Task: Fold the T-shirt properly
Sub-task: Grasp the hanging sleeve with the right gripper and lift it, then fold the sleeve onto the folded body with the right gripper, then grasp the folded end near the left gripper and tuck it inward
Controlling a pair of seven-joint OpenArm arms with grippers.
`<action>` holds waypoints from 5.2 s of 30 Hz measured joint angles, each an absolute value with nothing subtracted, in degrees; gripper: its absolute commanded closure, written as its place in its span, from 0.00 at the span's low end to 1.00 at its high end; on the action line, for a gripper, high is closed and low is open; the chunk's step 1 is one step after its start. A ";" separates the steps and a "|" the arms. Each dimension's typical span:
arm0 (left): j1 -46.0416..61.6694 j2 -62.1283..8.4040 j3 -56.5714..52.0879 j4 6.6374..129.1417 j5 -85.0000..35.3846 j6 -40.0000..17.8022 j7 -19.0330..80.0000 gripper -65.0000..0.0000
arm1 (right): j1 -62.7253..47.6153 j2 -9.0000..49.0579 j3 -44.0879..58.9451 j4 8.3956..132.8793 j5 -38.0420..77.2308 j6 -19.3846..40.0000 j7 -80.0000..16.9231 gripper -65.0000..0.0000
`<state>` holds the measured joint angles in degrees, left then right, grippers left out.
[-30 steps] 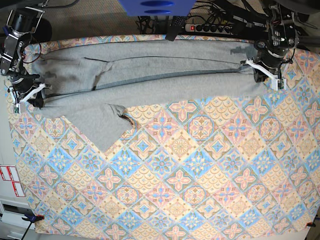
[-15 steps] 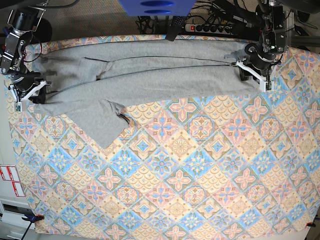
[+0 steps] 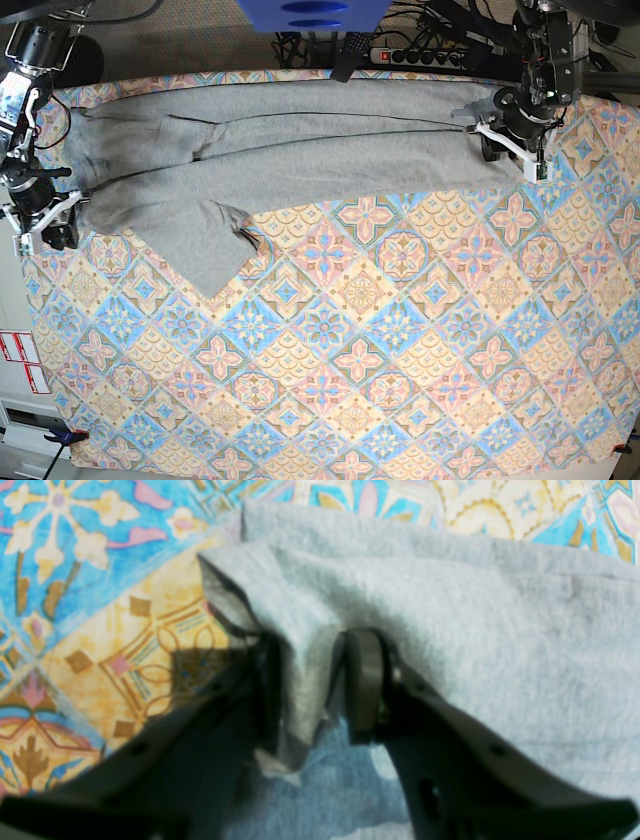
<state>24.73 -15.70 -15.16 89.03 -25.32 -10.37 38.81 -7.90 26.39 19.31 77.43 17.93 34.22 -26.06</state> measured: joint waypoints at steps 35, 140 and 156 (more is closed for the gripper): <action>24.75 -13.19 -18.00 89.03 -25.52 -10.44 38.76 0.66 | 20.82 23.77 -15.90 42.11 18.65 34.20 -29.50 0.65; 20.97 -19.51 -7.20 90.19 -34.96 -9.82 53.25 1.00 | -23.70 17.34 18.37 104.22 18.22 34.68 -51.72 0.73; 20.84 -23.42 -18.90 89.78 -31.73 -10.22 49.34 1.00 | -23.68 17.41 18.41 104.36 18.22 34.68 -51.72 0.73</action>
<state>20.84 -23.42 -18.90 89.78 -31.73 -10.22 49.34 -23.68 17.41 18.41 104.36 18.22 34.68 -51.72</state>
